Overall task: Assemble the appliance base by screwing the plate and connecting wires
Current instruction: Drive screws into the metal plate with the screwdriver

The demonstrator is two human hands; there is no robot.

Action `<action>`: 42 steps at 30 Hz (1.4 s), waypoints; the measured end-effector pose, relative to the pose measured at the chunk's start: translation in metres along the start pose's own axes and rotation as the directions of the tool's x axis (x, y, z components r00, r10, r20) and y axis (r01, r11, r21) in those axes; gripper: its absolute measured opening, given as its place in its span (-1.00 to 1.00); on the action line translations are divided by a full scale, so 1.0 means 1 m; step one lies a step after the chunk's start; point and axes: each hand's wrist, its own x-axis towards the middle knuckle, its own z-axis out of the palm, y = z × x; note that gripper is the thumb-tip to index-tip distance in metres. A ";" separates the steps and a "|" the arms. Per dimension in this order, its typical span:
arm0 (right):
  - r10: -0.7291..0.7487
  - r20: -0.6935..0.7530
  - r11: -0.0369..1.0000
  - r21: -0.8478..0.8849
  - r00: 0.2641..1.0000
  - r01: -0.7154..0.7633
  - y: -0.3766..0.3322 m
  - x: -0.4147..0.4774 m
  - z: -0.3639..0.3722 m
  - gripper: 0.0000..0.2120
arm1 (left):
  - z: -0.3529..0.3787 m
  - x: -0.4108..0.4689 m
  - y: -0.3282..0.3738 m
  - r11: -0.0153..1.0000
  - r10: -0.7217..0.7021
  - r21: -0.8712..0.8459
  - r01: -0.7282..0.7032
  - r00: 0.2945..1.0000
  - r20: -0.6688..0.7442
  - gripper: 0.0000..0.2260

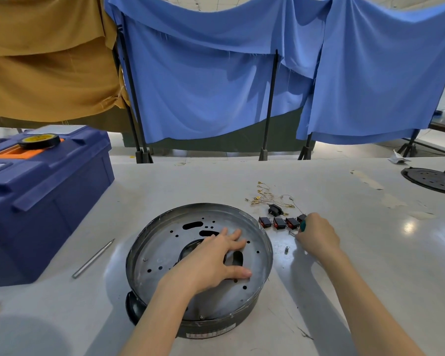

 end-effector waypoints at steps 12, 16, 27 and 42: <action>-0.486 0.032 0.649 0.682 0.873 0.337 -0.029 -0.053 -0.042 -0.87 | -0.012 0.000 0.010 0.997 0.008 -0.071 -0.032 0.946 -0.323 -0.57; -0.595 0.054 0.585 0.713 0.802 0.387 -0.040 -0.068 -0.043 -0.89 | -0.015 0.000 0.029 0.982 0.046 -0.140 -0.126 0.881 -0.470 -0.77; -0.382 0.038 0.712 0.649 0.924 0.267 -0.033 -0.056 -0.017 -0.90 | -0.010 0.006 0.027 0.998 0.062 -0.003 -0.069 0.913 -0.402 -0.93; -0.372 0.149 0.742 0.640 0.916 0.197 -0.035 -0.058 -0.005 -0.77 | -0.008 0.012 0.038 0.984 0.088 0.174 -0.039 0.955 -0.282 -0.89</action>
